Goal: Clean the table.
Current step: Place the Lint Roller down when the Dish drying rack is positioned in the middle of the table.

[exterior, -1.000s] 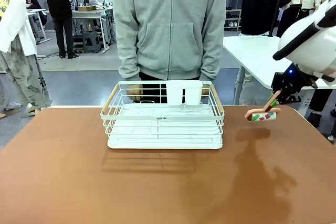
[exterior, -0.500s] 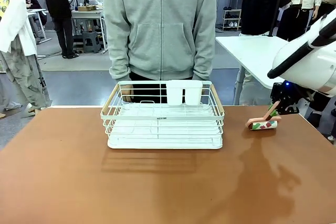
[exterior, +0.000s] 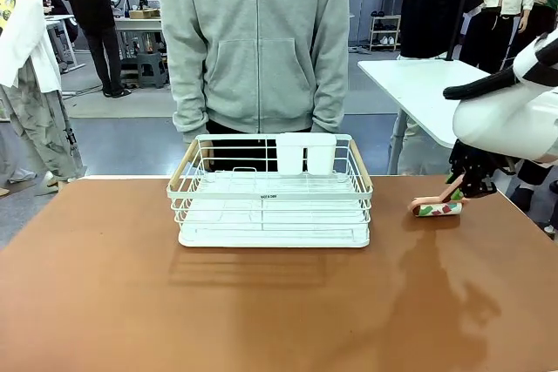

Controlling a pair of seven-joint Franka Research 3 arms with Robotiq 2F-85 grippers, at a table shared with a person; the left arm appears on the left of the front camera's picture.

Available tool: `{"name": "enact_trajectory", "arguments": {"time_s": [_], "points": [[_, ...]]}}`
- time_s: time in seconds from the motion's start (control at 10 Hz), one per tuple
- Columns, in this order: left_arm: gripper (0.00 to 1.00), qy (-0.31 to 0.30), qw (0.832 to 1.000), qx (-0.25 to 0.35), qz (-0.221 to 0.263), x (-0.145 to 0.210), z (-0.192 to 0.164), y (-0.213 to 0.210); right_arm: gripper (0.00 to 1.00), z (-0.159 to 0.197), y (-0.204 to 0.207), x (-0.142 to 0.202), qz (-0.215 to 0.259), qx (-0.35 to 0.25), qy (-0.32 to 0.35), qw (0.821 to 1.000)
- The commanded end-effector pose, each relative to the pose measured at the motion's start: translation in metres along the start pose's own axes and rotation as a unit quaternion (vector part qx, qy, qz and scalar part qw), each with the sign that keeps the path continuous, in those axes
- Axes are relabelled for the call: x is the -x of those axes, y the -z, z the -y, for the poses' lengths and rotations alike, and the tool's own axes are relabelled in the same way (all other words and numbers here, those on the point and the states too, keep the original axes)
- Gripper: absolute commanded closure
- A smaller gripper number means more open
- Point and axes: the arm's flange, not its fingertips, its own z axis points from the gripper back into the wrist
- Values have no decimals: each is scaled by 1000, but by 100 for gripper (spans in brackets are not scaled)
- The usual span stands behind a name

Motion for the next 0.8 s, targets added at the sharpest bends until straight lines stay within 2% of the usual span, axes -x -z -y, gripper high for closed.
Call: {"name": "enact_trajectory", "arguments": {"time_s": [0.0,0.1,0.7], "points": [[0,7,1000,12,5,1,2,-2,6,9,-24,15,3,-7,-1,1000],[0,7,1000,12,5,1,2,-2,0,9,-32,15,2,-16,-4,1000],[0,7,1000,12,5,1,2,-2,0,10,-93,18,-21,-43,-23,999]]}}
